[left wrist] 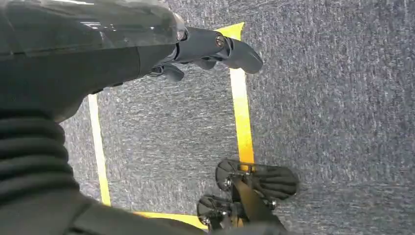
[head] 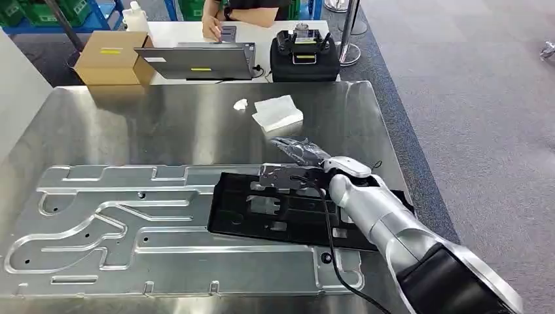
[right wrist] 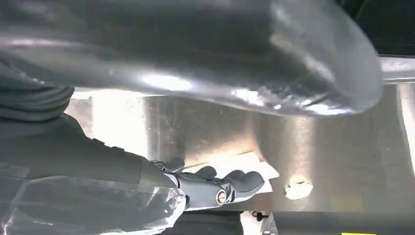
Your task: Take the parts from the cabinet and place them on the table.
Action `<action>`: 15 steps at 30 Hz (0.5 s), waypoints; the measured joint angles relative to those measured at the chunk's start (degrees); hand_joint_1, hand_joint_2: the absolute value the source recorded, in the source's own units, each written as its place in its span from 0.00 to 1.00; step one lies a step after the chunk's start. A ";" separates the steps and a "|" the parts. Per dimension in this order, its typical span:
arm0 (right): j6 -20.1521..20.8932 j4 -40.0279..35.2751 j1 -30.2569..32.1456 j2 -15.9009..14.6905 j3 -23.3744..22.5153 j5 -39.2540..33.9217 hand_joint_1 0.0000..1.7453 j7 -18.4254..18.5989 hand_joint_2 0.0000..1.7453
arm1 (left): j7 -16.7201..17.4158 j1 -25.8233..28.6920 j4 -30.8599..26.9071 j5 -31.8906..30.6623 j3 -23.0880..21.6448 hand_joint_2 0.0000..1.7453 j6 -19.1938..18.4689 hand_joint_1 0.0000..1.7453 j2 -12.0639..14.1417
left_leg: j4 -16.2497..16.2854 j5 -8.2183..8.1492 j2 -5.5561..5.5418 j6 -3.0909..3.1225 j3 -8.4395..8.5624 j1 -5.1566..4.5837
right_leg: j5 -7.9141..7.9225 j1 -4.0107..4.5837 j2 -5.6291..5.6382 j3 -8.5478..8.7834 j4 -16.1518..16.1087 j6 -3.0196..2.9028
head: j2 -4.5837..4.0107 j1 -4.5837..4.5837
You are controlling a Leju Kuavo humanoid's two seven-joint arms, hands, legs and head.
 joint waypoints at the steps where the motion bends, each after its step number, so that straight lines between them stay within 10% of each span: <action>1: 0.02 0.00 0.00 0.00 0.00 0.04 0.00 0.17 0.00 | -0.30 0.00 0.00 0.11 0.09 0.00 -0.28 0.00 0.02 | 0.00 0.00 0.00 0.00 0.00 0.00 | 0.00 0.00 0.00 0.00 0.00 0.00 | 0.00 0.00; 15: -0.57 -0.18 -0.14 -0.37 -0.02 1.00 0.00 0.28 0.00 | 0.26 0.00 0.00 1.97 1.09 0.00 -0.61 0.00 0.22 | 0.04 -0.18 -0.01 0.26 0.01 -0.33 | -0.12 -0.34 0.00 0.05 -0.02 0.40 | 0.00 0.00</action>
